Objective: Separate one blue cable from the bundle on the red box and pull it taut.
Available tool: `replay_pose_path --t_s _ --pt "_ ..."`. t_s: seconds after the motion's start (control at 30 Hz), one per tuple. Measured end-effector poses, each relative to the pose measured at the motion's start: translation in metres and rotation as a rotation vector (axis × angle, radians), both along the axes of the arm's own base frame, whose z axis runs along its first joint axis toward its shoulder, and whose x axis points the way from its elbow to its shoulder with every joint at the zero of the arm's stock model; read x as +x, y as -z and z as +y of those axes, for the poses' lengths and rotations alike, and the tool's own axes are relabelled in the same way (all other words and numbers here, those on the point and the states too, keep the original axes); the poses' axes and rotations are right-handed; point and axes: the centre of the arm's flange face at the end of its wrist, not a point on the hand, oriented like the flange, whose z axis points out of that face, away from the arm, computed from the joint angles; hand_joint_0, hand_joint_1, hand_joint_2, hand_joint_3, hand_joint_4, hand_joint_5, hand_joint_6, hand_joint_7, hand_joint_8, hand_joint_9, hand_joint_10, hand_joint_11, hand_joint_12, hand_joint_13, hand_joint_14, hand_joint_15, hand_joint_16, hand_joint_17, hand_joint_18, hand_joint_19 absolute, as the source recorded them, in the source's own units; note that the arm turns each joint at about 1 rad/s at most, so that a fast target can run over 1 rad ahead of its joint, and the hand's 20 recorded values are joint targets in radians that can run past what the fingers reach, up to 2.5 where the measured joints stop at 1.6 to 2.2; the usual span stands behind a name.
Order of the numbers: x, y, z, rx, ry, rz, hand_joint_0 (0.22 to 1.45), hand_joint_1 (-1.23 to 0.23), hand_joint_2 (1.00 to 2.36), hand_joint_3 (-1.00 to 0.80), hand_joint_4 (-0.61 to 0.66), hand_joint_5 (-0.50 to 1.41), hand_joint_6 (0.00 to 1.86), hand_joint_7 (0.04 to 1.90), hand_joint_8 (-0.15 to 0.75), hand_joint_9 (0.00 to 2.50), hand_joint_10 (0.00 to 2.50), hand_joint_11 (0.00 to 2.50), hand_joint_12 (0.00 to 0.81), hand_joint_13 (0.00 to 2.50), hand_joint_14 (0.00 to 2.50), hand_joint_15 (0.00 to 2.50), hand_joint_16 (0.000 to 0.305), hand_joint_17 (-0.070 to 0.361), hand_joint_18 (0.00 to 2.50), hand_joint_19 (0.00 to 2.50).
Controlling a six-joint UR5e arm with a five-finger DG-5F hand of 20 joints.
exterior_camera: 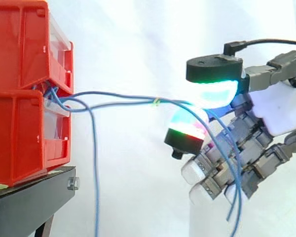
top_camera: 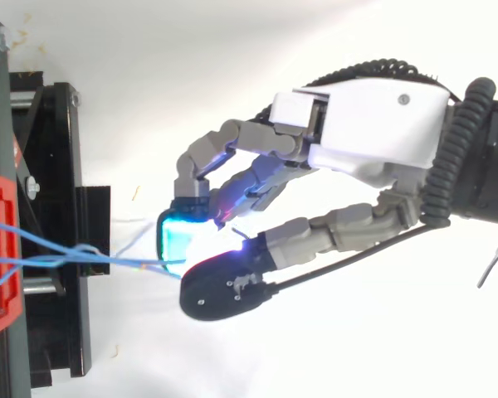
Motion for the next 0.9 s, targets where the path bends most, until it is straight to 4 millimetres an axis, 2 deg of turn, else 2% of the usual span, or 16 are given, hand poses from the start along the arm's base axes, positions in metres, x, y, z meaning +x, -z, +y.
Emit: replay_pose_path --t_s 0.3,0.63,0.77,0.9 --pt "-0.012 -0.006 0.006 -0.021 0.009 0.064 0.61 -0.78 1.02 -0.13 -0.05 -0.06 0.9 1.01 0.188 0.75 0.0 0.01 0.316 0.55 0.01 0.15 0.048 0.109 0.51 0.51" --pt "-0.016 -0.01 0.013 0.008 0.032 0.056 0.61 -0.78 1.02 -0.12 -0.04 -0.06 0.9 1.02 0.194 0.79 0.0 0.04 0.324 0.59 0.01 0.19 0.049 0.111 0.54 0.53" --pt "-0.014 0.001 0.018 0.045 0.038 0.032 0.61 -0.79 1.02 -0.12 -0.04 -0.06 0.9 1.02 0.195 0.79 0.0 0.05 0.326 0.6 0.01 0.2 0.05 0.112 0.55 0.53" --pt "-0.014 0.026 0.022 0.069 0.037 0.001 0.61 -0.79 1.02 -0.11 -0.04 -0.06 0.9 1.02 0.196 0.81 0.0 0.07 0.326 0.62 0.01 0.21 0.05 0.113 0.55 0.53"
